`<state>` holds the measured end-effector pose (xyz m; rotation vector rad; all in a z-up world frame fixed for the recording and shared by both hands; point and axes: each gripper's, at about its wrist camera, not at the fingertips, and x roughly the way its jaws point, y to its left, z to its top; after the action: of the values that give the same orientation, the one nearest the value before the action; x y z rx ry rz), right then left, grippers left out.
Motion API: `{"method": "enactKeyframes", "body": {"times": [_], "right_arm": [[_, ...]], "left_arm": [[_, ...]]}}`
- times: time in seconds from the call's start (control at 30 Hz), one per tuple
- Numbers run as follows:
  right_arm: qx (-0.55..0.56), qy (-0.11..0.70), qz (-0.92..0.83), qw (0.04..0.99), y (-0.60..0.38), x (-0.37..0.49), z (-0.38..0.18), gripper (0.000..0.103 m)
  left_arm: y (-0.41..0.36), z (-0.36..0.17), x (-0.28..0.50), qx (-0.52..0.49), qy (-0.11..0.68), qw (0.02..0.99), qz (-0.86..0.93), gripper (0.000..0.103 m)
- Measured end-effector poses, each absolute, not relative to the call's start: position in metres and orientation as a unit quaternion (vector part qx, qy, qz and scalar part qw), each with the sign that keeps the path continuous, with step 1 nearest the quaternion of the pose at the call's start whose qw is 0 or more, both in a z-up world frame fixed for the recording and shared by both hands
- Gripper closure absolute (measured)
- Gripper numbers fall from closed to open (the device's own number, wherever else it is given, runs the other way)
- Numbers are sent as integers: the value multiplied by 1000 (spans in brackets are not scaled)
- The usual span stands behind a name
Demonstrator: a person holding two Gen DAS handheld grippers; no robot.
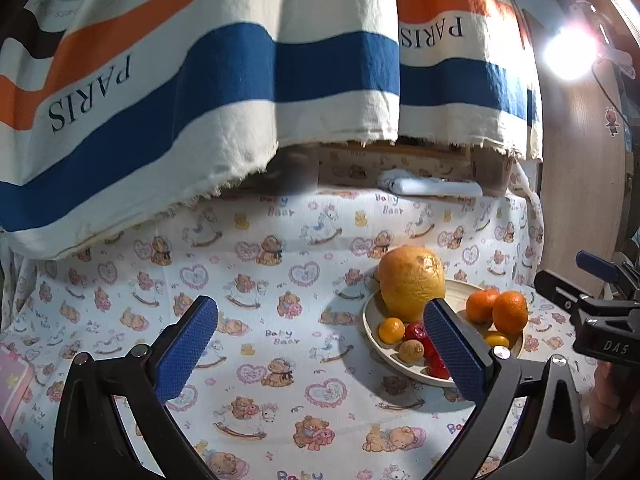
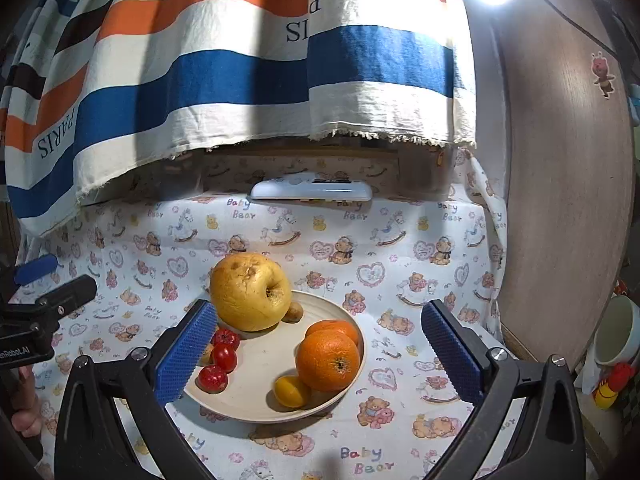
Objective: Organize fruits
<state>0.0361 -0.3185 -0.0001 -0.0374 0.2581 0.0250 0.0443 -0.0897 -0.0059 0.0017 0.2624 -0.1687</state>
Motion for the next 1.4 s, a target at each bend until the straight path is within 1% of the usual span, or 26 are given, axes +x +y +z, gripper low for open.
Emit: {"method": "enactKeyframes", "body": {"times": [1.4], "right_arm": [[-13,143,7,990,-321,42,1,0]], "left_arm": [[-88,-5,47,1,137,987,-77,1]]}}
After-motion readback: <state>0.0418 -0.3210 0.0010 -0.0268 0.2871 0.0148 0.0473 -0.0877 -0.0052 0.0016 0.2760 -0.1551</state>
